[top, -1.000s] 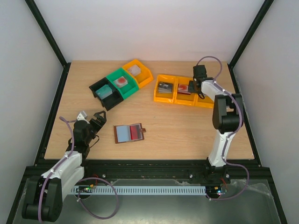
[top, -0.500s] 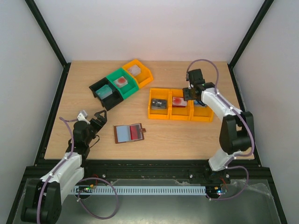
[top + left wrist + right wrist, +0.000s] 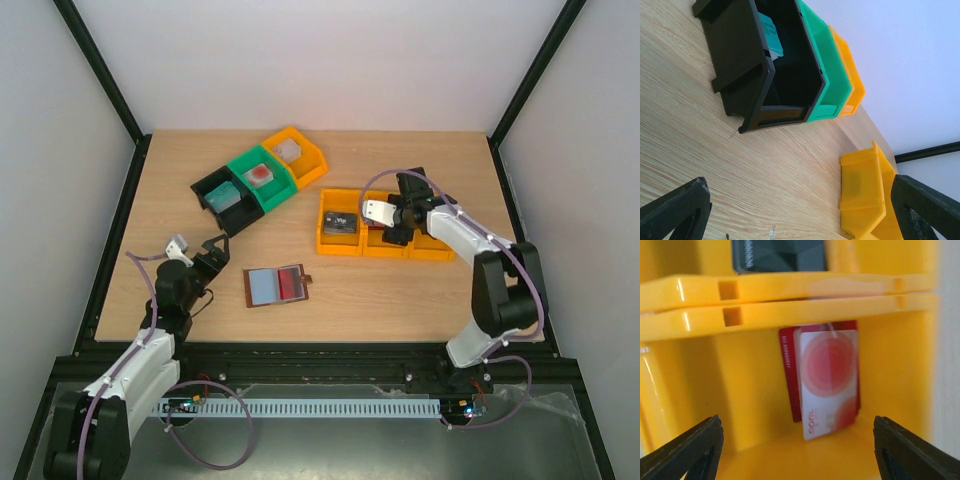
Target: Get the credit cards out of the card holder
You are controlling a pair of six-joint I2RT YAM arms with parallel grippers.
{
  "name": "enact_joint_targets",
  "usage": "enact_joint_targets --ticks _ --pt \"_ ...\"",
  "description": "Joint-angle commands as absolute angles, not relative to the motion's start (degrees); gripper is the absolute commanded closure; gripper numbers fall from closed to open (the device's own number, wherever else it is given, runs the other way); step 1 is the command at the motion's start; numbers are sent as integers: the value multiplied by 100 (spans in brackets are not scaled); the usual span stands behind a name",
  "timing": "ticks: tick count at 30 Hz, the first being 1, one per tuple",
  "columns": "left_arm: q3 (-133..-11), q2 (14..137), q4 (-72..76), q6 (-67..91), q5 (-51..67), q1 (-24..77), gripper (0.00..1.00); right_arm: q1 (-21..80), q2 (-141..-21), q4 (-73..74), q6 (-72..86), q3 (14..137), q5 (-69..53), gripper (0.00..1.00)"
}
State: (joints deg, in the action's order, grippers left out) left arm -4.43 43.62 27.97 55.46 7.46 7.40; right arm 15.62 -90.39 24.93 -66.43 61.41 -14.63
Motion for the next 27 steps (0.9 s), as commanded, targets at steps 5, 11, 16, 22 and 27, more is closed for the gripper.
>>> enact_joint_targets --ticks 5,11,16,22,27 --pt "-356 4310 2919 5470 761 773 1 1590 -9827 1999 -8013 6365 -1122 20" --pt "-359 4359 2923 5498 782 778 1 1660 -10208 1672 -8202 6435 -770 21" --pt "-360 4363 2911 5493 767 778 1 1665 -10581 1539 -8196 6641 -537 28" --pt "-356 4380 2903 5493 756 773 1 1661 -10815 1749 -8134 6781 -549 31" --pt "-360 4368 2901 5484 756 773 1 1663 -10965 1749 -8060 6658 -459 36"
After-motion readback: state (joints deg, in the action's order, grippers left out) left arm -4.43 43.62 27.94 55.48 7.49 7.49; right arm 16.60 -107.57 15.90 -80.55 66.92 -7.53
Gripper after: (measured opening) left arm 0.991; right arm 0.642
